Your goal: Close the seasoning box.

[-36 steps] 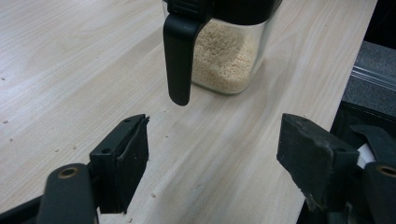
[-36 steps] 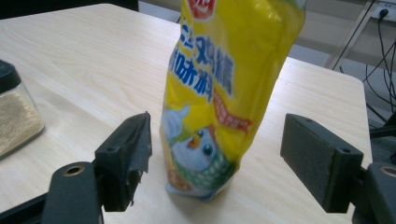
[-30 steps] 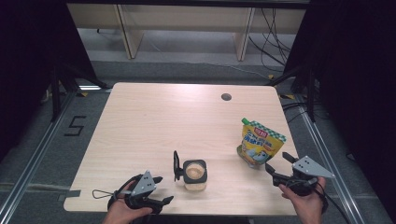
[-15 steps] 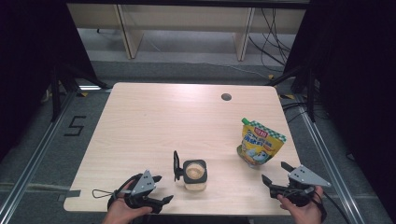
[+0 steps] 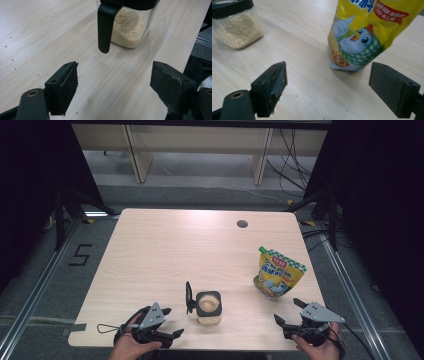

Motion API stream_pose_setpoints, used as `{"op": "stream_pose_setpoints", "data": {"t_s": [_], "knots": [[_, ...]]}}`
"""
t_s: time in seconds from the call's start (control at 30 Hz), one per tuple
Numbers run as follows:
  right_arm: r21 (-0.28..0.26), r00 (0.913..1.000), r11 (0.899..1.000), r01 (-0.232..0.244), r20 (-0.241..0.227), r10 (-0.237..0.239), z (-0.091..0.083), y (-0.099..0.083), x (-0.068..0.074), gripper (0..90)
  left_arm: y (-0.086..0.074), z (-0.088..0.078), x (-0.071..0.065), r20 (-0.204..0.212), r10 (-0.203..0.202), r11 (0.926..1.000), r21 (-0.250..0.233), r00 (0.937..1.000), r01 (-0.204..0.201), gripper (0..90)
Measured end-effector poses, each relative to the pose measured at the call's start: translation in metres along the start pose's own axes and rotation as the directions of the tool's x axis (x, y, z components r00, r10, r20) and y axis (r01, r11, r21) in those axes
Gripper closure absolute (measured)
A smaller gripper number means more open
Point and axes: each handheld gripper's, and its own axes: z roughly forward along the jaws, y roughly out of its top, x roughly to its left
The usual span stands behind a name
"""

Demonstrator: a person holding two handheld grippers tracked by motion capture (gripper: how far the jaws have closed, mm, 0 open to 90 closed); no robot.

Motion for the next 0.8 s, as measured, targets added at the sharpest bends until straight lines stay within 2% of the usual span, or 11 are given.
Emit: {"op": "stream_pose_setpoints", "data": {"t_s": [0.13, 0.17, 0.23, 0.27, 0.3, 0.33, 0.43, 0.47, 0.57, 0.63, 0.8], "knots": [[-0.011, 0.999, 0.999, 0.043, -0.01, -0.043, 0.004, 0.001, 0.0, 16.1, 0.0, -0.001, 0.0, -0.005, -0.014, 0.9999, -0.006, 0.9999, 0.014, 22.3], [-0.01, 0.9998, 1.0, 0.018, -0.006, -0.018, 0.003, 0.0, 0.002, 16.2, 0.0, -0.001, 0.001, -0.006, -0.01, 1.0, 0.0, 0.9999, 0.01, 22.6], [0.003, 0.9997, 1.0, 0.021, -0.01, -0.021, 0.002, 0.0, 0.002, 16.2, 0.0, -0.002, 0.002, -0.011, 0.01, 0.9999, 0.005, 0.9999, -0.01, 23.9], [-0.015, 0.9993, 0.999, 0.038, 0.006, -0.038, 0.002, 0.0, 0.001, 16.2, 0.0, -0.001, 0.002, -0.005, 0.004, 0.9998, -0.021, 1.0, -0.004, 25.8], [0.013, 0.9999, 1.0, -0.015, 0.001, 0.015, 0.0, 0.0, 0.006, 16.1, 0.001, -0.002, 0.004, -0.009, 0.013, 0.9999, -0.005, 0.9999, -0.014, 26.9], [-0.002, 0.9998, 1.0, 0.017, 0.009, -0.017, 0.0, 0.0, 0.004, 16.2, 0.0, -0.002, 0.003, -0.016, -0.013, 0.9998, -0.017, 0.9998, 0.013, 28.0], [-0.008, 0.9987, 0.999, 0.049, 0.012, -0.049, 0.001, 0.0, 0.003, 16.2, 0.0, -0.005, 0.005, -0.016, 0.018, 0.9998, -0.004, 0.9997, -0.018, 35.9], [-0.01, 0.9988, 0.999, 0.048, 0.004, -0.048, 0.002, 0.0, 0.003, 16.2, 0.0, -0.004, 0.003, 0.001, -0.014, 0.9995, -0.029, 0.9999, 0.014, 38.7], [0.012, 0.9994, 0.999, 0.032, -0.017, -0.032, 0.002, 0.0, 0.005, 16.4, 0.0, -0.006, 0.006, -0.003, 0.023, 0.9996, -0.018, 0.9997, -0.023, 45.2], [-0.008, 0.9968, 0.997, 0.08, -0.002, -0.08, 0.003, 0.0, 0.004, 16.5, 0.0, -0.007, 0.006, -0.008, 0.013, 0.9996, -0.025, 0.9999, -0.013, 49.7], [0.013, 0.9984, 0.998, 0.055, -0.017, -0.055, 0.002, 0.0, 0.008, 17.1, 0.002, -0.01, 0.007, 0.014, 0.047, 0.9983, -0.036, 0.9988, -0.047, 58.9]]}}
